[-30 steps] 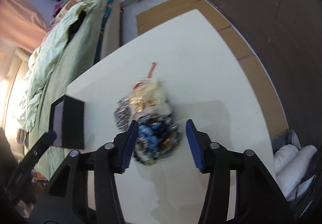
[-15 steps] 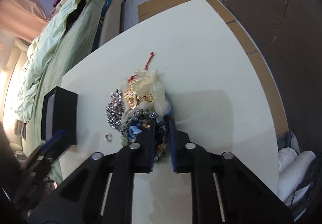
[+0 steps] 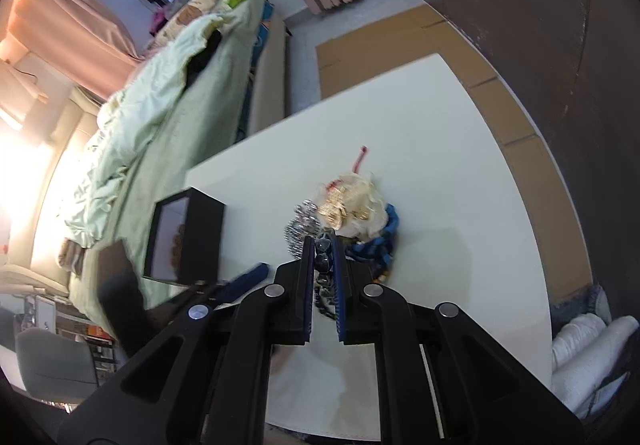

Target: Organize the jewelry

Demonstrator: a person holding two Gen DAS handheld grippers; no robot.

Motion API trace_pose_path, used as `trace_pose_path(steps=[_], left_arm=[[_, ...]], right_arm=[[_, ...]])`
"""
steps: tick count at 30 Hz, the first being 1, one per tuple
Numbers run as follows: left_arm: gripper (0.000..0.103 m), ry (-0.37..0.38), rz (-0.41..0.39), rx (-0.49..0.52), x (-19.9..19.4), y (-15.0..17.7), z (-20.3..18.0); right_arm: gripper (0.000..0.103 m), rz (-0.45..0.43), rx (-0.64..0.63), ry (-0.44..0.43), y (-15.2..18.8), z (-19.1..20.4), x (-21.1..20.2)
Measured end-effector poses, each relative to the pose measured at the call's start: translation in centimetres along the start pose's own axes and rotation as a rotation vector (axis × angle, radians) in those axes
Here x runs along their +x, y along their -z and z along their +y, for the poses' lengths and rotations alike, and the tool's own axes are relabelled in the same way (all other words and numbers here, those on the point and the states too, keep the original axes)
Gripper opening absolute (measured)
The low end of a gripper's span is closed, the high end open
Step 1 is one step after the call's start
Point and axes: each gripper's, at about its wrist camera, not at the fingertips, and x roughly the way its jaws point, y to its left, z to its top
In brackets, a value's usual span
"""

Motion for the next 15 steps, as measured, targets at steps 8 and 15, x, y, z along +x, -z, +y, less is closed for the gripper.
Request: trace_pose_path(steps=[8, 15], left_arm=[[0.022, -0.093, -0.026, 0.076, 0.9, 0.2, -1.6], [0.009, -0.052, 0.001, 0.029, 0.6, -0.4, -0.2]], right_arm=[[0.01, -0.046, 0.011, -0.028, -0.8, 0.3, -1.0], [0.01, -0.048, 0.038, -0.026, -0.9, 0.1, -0.7]])
